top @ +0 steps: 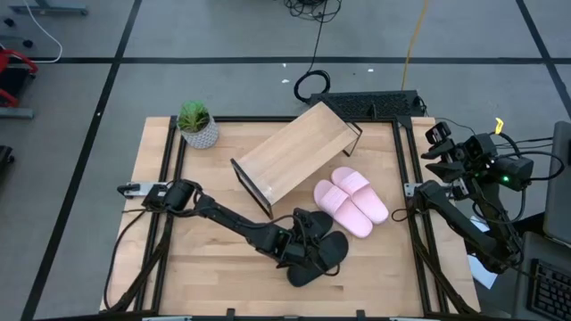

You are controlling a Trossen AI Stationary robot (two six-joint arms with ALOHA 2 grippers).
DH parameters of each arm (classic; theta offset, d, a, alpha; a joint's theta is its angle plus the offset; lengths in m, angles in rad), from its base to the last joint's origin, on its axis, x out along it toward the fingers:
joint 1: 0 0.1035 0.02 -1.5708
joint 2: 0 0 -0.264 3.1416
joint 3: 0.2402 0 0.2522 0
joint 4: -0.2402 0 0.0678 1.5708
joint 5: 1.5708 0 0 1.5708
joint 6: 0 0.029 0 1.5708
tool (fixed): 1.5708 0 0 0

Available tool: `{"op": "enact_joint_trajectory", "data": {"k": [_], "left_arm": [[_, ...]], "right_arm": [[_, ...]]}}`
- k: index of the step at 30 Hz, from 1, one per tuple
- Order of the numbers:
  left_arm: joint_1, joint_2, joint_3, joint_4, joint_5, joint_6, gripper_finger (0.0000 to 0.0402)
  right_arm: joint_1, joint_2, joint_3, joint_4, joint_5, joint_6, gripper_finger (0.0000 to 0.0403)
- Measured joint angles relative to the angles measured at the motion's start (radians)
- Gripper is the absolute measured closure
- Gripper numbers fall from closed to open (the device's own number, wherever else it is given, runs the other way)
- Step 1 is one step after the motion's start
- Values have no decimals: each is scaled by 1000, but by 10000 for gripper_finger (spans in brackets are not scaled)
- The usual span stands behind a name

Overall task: Pick and place slides into the shelf
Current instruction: Put the left black slide on the shelf

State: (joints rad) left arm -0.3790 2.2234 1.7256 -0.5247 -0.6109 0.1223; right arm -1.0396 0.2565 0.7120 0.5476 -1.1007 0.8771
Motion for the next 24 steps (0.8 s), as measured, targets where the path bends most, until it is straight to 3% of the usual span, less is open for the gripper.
{"op": "enact_joint_trajectory", "data": {"k": [10, 24], "left_arm": [[-4, 0, 0, -2, -73, 102, 110], [3, -1, -29, 10, -70, 114, 110]], "right_arm": [[0, 0, 0, -2, 0, 0, 310], [0, 0, 0, -3, 1, 0, 310]]}}
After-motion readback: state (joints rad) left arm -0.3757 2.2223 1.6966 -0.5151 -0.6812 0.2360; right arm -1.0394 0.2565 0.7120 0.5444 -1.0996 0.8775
